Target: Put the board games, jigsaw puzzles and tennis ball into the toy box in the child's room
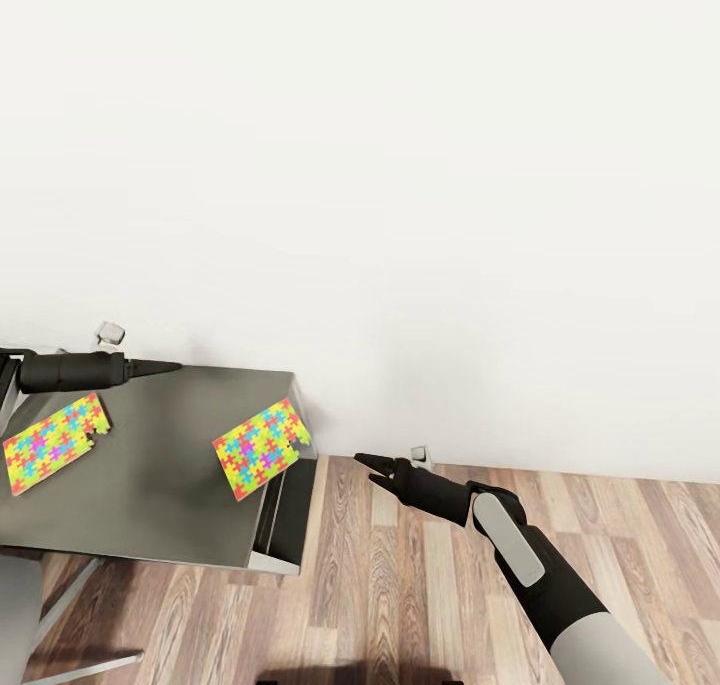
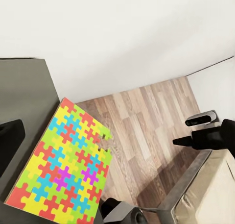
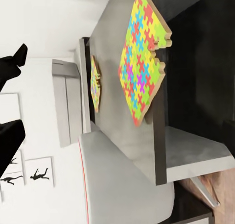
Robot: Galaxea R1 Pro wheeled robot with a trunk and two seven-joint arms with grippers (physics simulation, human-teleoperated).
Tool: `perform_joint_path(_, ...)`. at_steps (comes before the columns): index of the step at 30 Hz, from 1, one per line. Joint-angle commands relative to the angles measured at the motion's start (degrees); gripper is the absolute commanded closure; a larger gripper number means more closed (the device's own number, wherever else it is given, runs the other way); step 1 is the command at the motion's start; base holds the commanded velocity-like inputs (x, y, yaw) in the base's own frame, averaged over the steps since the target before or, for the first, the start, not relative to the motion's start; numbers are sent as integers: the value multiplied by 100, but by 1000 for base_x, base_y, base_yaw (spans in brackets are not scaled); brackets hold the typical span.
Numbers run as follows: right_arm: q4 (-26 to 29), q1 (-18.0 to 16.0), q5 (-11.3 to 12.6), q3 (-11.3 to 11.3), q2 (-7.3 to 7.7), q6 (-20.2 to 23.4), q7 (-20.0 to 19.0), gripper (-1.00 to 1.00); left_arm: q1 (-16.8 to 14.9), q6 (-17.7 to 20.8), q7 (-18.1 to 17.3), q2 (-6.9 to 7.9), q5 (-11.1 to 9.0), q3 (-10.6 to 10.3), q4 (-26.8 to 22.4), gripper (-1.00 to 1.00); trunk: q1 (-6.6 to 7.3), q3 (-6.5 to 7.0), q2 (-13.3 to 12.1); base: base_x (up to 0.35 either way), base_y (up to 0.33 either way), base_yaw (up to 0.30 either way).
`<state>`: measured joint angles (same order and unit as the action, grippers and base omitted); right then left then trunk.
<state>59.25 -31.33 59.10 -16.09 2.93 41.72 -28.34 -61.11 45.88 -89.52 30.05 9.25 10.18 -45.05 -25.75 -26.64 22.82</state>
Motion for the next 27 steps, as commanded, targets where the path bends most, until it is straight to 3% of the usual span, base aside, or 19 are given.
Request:
perform_joint_path(1,1,-4,14,-8,5,14,-5,-100,-5,60,-48,-3,58,15,-4,-100,-3,-8,10,4,11,0)
perform_joint_path(15,-1,-4,6,-4,18,10,-5,-100,-4,61,-48,4,53,3,-4,-100,-3,-8,10,1,84,0)
perform_joint_path(27,-19,-14,5,18,48,2,-5,-100,52,55,-48,115,-4,6,23,-100,-3,-8,10,0,6,0)
